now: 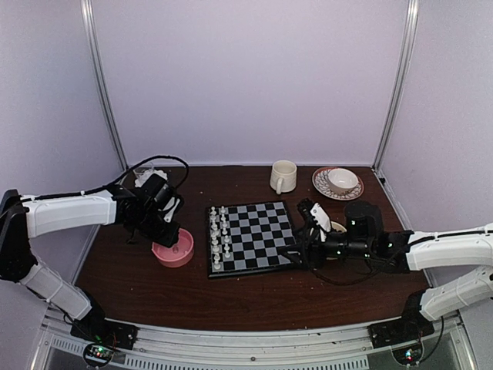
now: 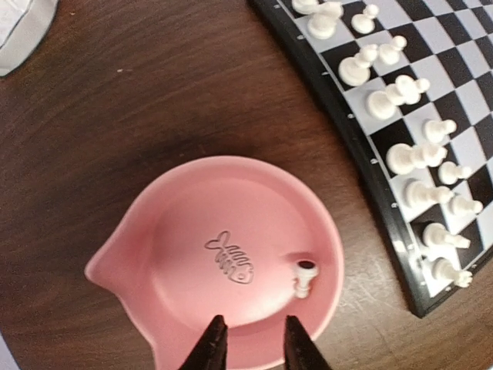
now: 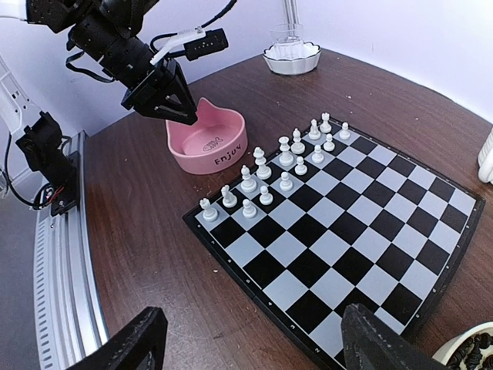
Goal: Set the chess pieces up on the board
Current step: Adjust the storage box at the center of the board, then pick up the pawn from the storage box.
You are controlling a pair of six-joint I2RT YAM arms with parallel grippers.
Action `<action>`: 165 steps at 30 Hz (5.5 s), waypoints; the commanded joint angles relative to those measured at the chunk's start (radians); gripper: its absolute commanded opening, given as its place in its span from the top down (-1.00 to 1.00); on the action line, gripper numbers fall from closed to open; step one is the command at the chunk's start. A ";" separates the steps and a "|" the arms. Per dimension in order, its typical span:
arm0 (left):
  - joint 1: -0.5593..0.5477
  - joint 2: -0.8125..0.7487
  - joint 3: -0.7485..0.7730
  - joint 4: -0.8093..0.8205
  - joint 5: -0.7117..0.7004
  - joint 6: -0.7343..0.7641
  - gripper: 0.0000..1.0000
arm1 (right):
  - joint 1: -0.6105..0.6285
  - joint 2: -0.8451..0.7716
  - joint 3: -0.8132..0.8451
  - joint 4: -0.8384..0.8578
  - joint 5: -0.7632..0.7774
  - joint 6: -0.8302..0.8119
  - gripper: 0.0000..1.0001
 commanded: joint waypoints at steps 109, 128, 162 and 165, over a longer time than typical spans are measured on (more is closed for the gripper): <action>0.072 0.218 0.130 -0.101 -0.082 -0.120 0.04 | -0.005 -0.134 0.016 -0.027 -0.090 0.047 -0.71; 0.063 0.290 0.116 -0.065 -0.117 -0.369 0.04 | -0.005 -0.134 -0.006 0.033 -0.136 0.095 -0.72; 0.017 0.473 0.254 -0.049 -0.296 -0.433 0.72 | -0.007 -0.153 -0.022 0.042 -0.134 0.105 -0.72; 0.017 0.473 0.257 -0.053 -0.291 -0.424 0.72 | -0.007 -0.154 -0.021 0.041 -0.133 0.101 -0.73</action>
